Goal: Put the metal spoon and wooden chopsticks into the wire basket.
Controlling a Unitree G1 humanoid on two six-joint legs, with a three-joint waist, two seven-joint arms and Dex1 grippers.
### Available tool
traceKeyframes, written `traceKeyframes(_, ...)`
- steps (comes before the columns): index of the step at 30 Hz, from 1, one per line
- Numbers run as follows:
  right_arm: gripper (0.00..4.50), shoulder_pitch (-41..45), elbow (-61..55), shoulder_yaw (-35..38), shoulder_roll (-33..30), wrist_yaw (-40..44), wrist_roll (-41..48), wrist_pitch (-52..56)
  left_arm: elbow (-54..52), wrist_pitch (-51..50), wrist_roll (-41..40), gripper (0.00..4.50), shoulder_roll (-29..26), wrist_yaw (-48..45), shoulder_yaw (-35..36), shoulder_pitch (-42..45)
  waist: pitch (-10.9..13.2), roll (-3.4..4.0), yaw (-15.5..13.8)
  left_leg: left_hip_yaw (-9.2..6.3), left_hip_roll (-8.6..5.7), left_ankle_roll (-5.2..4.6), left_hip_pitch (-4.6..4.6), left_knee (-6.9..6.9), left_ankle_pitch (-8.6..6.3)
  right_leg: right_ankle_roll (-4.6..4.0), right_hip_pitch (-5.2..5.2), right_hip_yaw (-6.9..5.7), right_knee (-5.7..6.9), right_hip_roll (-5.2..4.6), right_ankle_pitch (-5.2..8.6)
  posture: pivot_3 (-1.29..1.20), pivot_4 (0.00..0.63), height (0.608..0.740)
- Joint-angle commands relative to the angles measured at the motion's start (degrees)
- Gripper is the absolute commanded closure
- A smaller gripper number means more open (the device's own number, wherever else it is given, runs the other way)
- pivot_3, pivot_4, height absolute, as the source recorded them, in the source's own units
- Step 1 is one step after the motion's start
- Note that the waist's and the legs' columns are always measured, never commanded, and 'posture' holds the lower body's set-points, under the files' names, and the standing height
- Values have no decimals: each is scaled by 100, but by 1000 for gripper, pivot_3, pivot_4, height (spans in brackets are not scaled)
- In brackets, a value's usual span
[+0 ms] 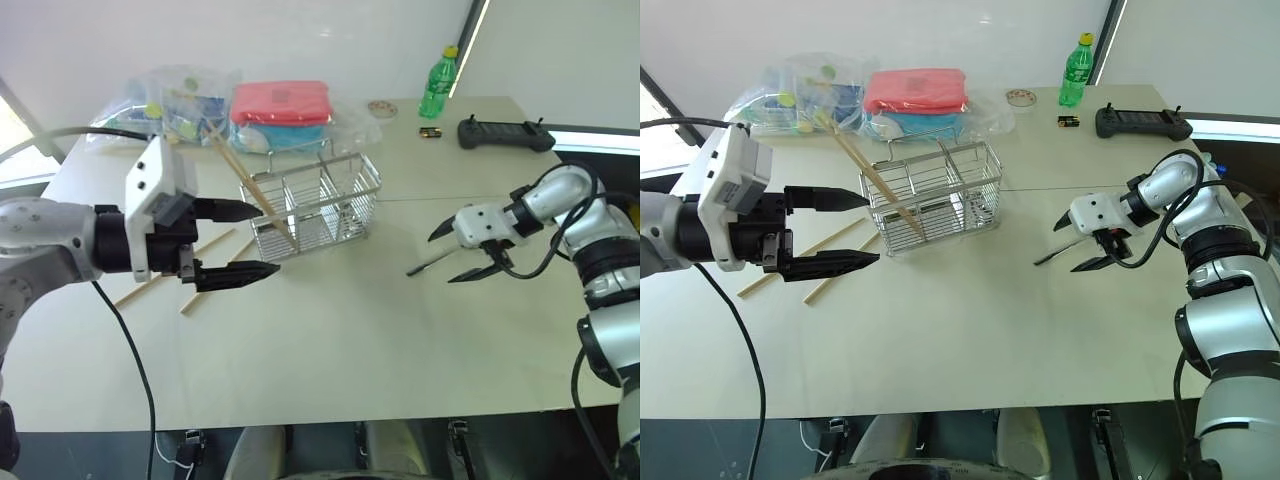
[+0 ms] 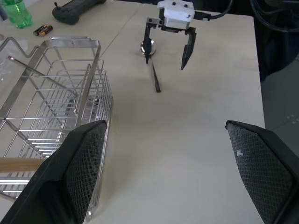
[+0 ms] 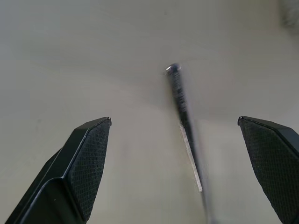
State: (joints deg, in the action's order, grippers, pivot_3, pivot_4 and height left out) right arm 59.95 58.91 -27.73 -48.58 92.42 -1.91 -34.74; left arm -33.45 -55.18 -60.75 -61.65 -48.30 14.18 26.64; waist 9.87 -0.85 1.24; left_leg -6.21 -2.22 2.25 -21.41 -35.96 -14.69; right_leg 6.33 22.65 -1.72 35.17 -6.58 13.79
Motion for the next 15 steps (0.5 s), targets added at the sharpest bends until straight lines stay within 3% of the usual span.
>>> traceKeyframes(1, 0, 448, 343, 0, -88, -49, -443, -616, -88, -33, -109, 189, -80, 75, 135, 79, 2, 4, 10, 0, 0, 0, 0, 1, 0, 1, 0, 0, 1, 0, -1, 0, 150, 692)
traceKeyframes(9, 0, 979, 1068, -274, 14, -1094, -1865, -1493, -147, -26, -190, 189, -28, 290, 127, 127, 2, 4, -6, -1, 0, 6, 2, 0, 4, 0, 0, 2, 4, 3, 0, 0, 150, 692)
traceKeyframes(15, 0, 1354, 1367, -911, 11, -2410, -3244, -1716, -172, -7, -214, 189, -3, 374, 103, 165, 2, 4, -3, 0, -2, 9, 1, 1, 5, 0, 2, 6, 4, 2, 0, 0, 150, 692)
